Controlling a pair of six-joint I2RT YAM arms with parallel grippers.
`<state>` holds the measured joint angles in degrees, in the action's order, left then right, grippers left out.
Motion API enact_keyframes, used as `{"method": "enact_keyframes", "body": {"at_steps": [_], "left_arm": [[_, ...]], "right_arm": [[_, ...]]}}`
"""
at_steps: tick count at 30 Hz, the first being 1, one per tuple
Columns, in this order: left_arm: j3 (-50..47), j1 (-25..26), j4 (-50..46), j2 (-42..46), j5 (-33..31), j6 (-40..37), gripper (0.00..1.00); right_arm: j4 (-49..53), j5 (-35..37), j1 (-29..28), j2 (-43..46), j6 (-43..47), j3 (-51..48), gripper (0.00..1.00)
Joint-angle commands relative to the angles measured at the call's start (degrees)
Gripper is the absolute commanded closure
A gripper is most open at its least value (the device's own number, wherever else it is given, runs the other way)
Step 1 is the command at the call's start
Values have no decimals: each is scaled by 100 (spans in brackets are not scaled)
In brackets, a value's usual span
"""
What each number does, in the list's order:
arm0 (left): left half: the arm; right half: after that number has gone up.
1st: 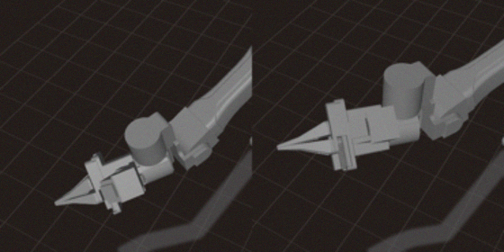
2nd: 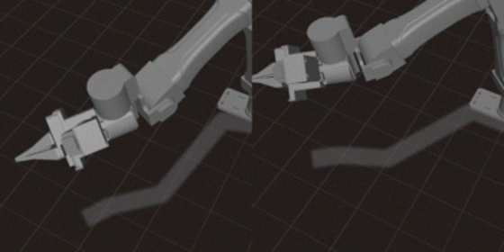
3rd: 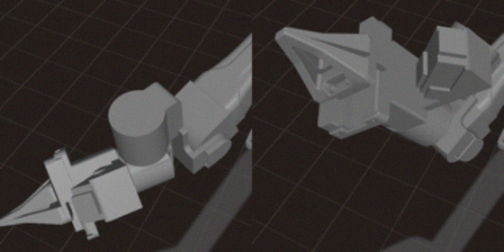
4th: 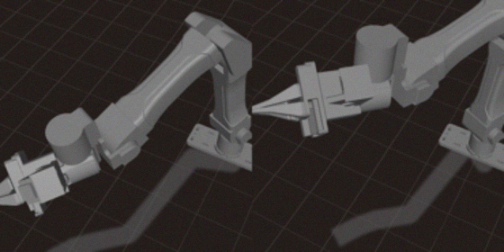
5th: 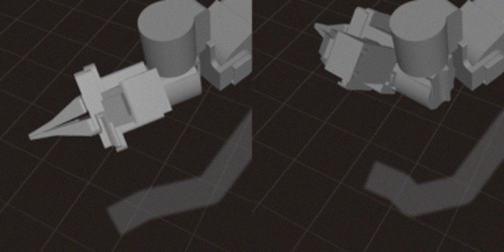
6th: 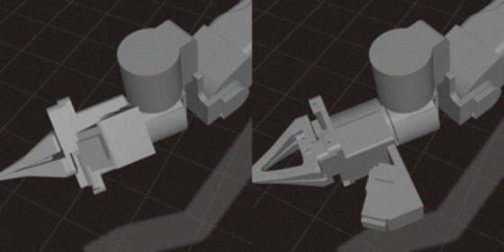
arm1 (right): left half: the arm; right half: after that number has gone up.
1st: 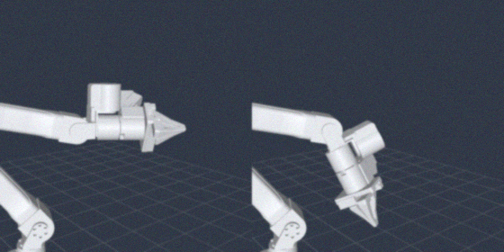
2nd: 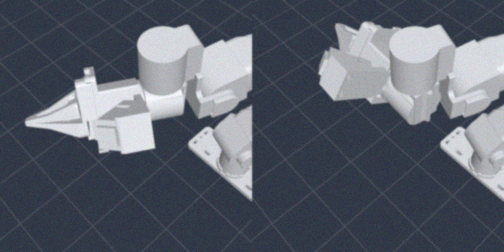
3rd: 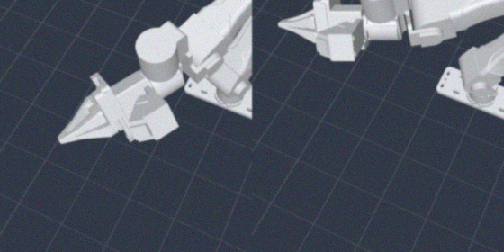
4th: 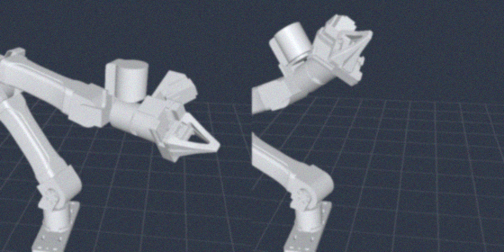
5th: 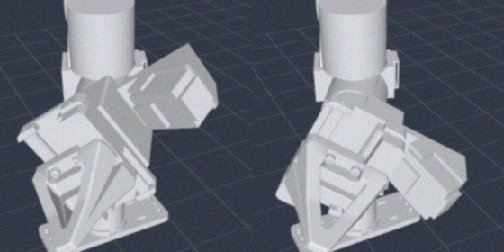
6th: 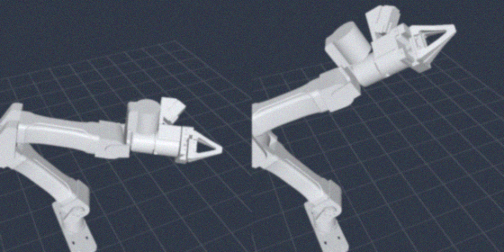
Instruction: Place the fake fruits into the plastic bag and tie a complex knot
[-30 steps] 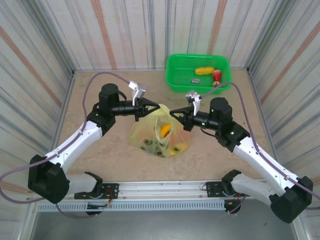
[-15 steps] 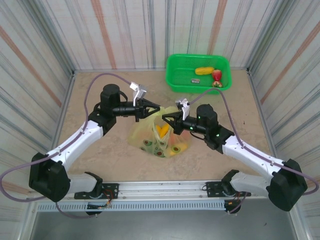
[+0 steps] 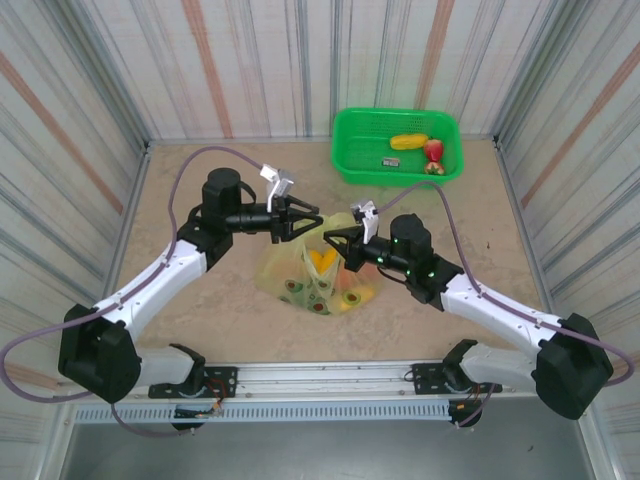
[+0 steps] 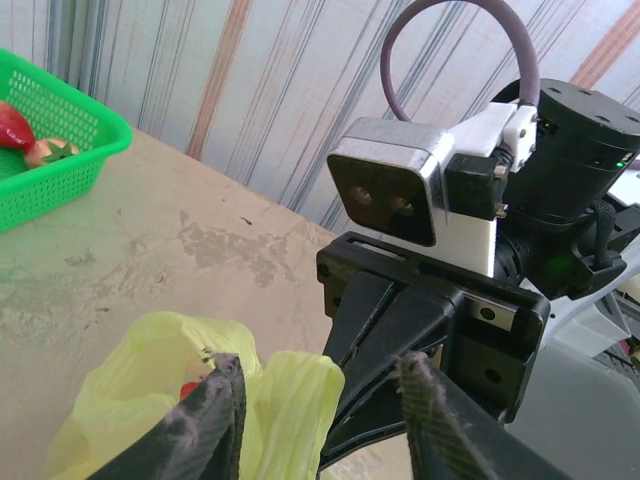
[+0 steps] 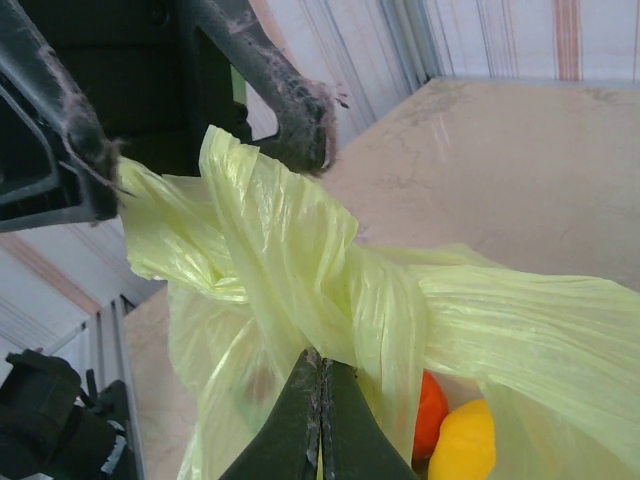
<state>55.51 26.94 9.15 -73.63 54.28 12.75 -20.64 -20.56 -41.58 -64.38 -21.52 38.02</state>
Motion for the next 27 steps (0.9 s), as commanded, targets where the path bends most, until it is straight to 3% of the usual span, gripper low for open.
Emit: {"method": "enact_keyframes", "body": {"at_steps": [1,14,16,20,23,27], "left_arm": [[227,-21,-129,-53,-58,-77,53],[578,175,-1269,-214,-567,-845,50],[658,217,-1478,-268,-568,-992,57],[780,281,-1783,-356,-585,-1208,83],[786,286,-1786,-354,-542,-1223,97],[786,285,-1807,-364,-522,-1247,98]], "right_arm": [[-175,66,-110,-13,-124,-27,100],[-469,106,-379,-337,-94,160,100],[-459,138,-396,-379,-57,191,100],[-440,210,-403,-409,-10,206,100],[-419,261,-405,-404,24,218,100],[-346,273,-401,-398,73,254,100]]}}
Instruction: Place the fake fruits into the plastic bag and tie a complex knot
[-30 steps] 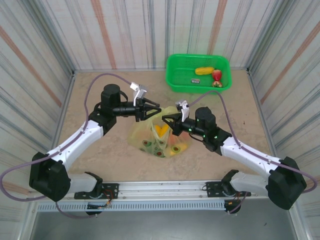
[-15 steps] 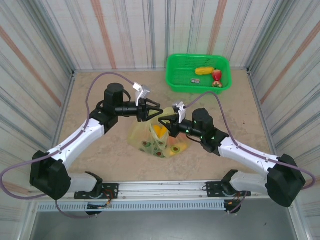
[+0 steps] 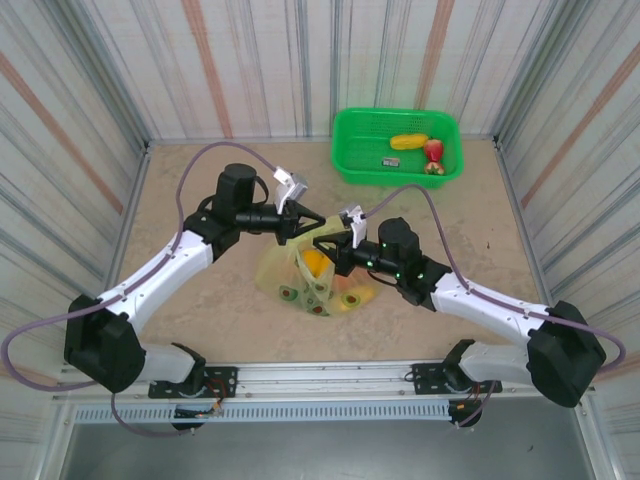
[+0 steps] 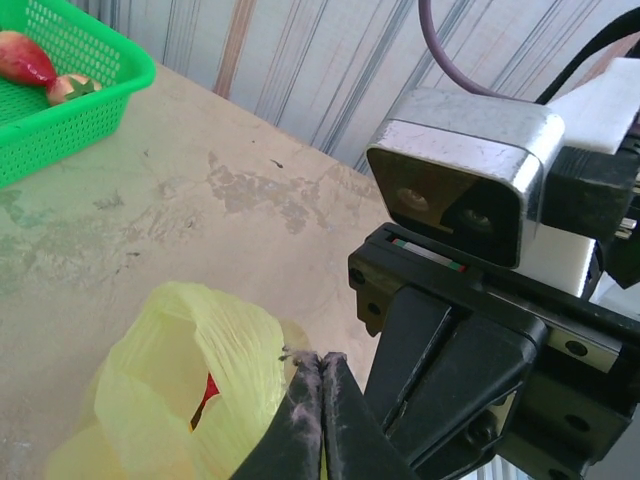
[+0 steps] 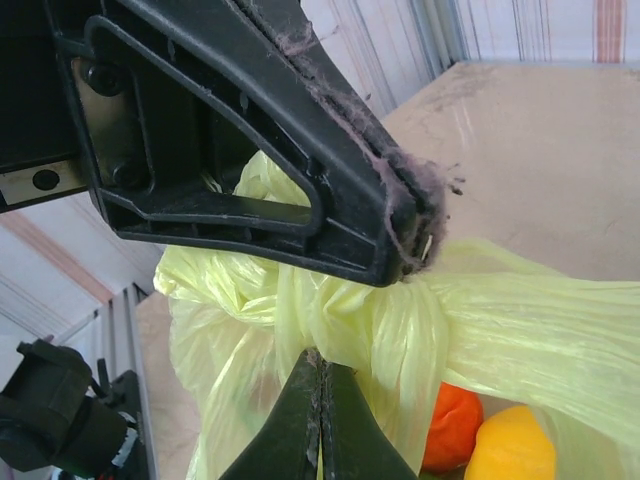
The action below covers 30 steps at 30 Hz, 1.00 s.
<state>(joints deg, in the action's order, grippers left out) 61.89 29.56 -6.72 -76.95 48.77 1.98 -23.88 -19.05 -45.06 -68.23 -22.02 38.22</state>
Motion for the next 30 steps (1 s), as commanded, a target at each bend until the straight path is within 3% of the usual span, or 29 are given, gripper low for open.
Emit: {"method": "enact_keyframes", "body": {"at_steps": [1,2,4,9,14,18,21,25,28,30], "left_arm": [[148,23,-224,-33,27,-180,100],[148,21,-227,-29,32,-187,100],[136,21,-222,10,33,-229,100],[24,23,-84,126,-26,-300,100],[30,22,-20,112,27,-337,100],[-1,20,33,146,86,-347,100],[-56,26,128,182,155,-358,100],[-64,25,155,197,237,-374,100],[-89,31,190,216,264,-372,100],[-79,24,191,215,290,-372,100]], "right_arm": [[-4,112,-50,-15,128,242,100],[74,87,-56,-24,151,285,96],[374,-49,-56,-25,270,410,78],[2087,-701,-5,599,1357,874,46],[3824,-2073,658,1363,2217,1599,40],[4076,-2189,1458,1401,2679,1775,43],[4152,-2366,1754,970,3639,1843,46],[4535,-3096,1896,58,4591,2287,39],[4693,-3614,1822,-546,4792,2696,35],[4752,-3480,1730,-811,4995,2884,33]]}}
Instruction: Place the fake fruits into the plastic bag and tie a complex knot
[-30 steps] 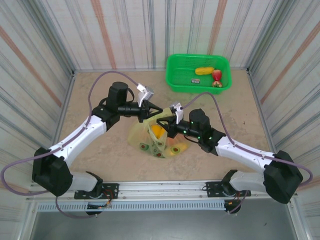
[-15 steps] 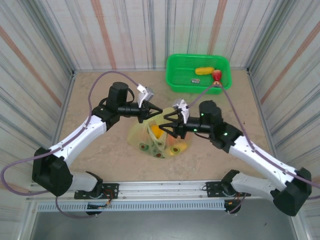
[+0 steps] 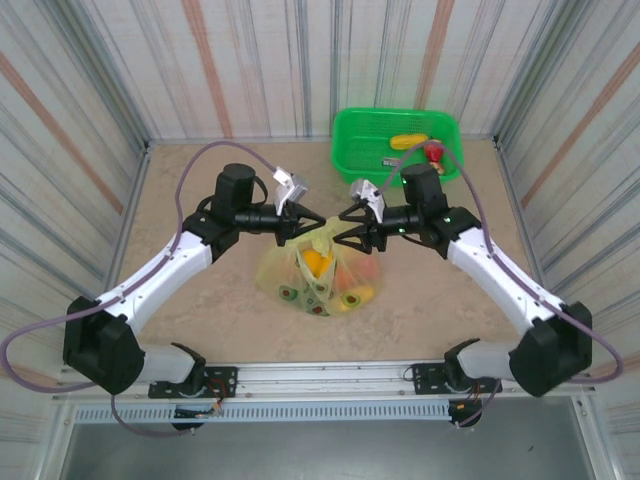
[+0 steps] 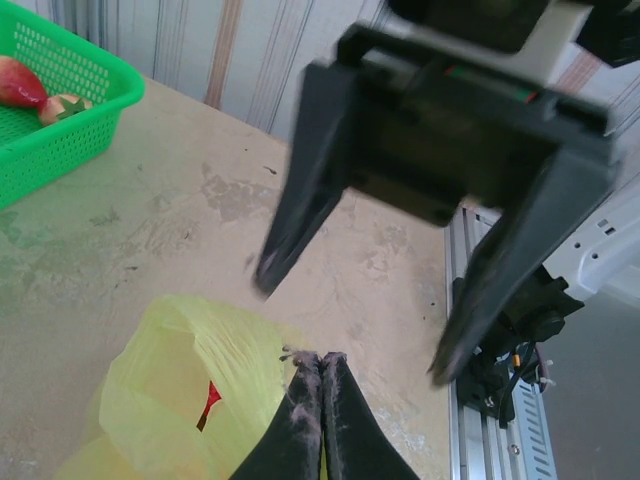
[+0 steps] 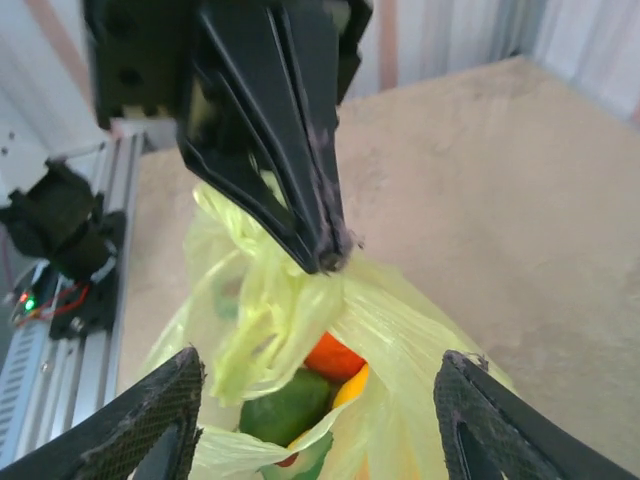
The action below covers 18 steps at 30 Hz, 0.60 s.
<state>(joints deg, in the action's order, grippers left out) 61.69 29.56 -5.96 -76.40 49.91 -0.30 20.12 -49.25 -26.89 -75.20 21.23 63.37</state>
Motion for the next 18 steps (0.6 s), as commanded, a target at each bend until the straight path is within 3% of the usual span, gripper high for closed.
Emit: {"method": "enact_keyframes", "body": {"at_steps": [1,5,9,15,18], "left_arm": [[-50,26,112,161,186,-146,100],[-44,18,118,163,188,-150,100],[-39,20,117,161,211,-148,100],[-37,15,113,161,230,-149,100],[-34,15,112,161,230,-148,100]], "right_arm": [[344,-427,-103,-223,728,444,33],[486,-708,-135,-650,746,737,35],[1111,-866,-244,-1106,953,1077,47],[1653,-908,-343,-1571,1036,1432,51],[1819,-869,-425,-1687,1070,1551,64]]}}
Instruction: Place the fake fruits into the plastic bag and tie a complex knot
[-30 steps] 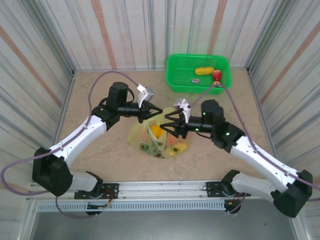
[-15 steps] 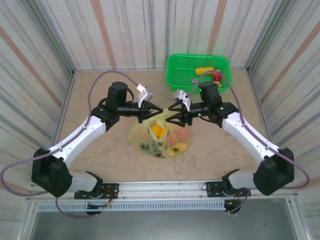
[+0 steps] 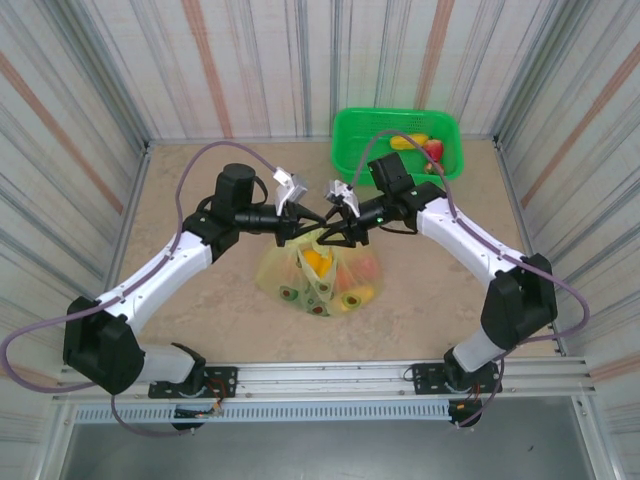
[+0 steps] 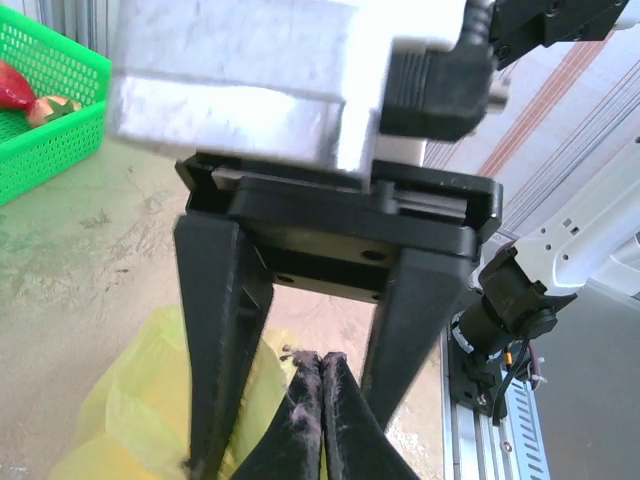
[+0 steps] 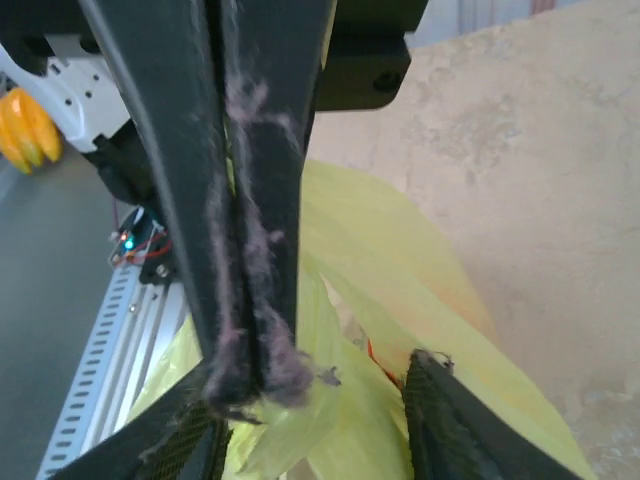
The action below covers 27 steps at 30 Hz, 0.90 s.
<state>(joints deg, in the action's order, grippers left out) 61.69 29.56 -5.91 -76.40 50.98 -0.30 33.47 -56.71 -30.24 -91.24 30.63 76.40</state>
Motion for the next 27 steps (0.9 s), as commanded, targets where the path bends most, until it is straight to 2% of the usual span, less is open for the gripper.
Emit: {"method": "enact_keyframes", "body": {"at_steps": [1,7,11,12,14,17,19,21,27], "left_arm": [[-34,15,111,154,123,-140,100],[-24,6,109,124,89,-130,100],[-43,-25,152,177,25,-63,100],[-48,-45,201,191,1,7,96],[-99,-94,338,247,-18,159,77],[-251,-197,697,428,23,456,66],[-330,-263,909,534,22,641,57],[-388,-335,1080,639,26,786,55],[-491,-414,1343,778,17,1030,49]], "right_arm": [[570,-113,-99,-119,163,314,71],[933,-60,-194,-123,302,568,100],[830,395,-242,160,285,437,100],[753,627,-267,277,261,372,100],[435,1112,-304,539,105,176,100],[-297,2057,-387,1038,-244,-239,100],[-833,2419,-433,1384,-486,-578,100],[-1322,2869,-527,1696,-734,-902,100],[-1822,4358,-943,1941,-1015,-1292,100]]}}
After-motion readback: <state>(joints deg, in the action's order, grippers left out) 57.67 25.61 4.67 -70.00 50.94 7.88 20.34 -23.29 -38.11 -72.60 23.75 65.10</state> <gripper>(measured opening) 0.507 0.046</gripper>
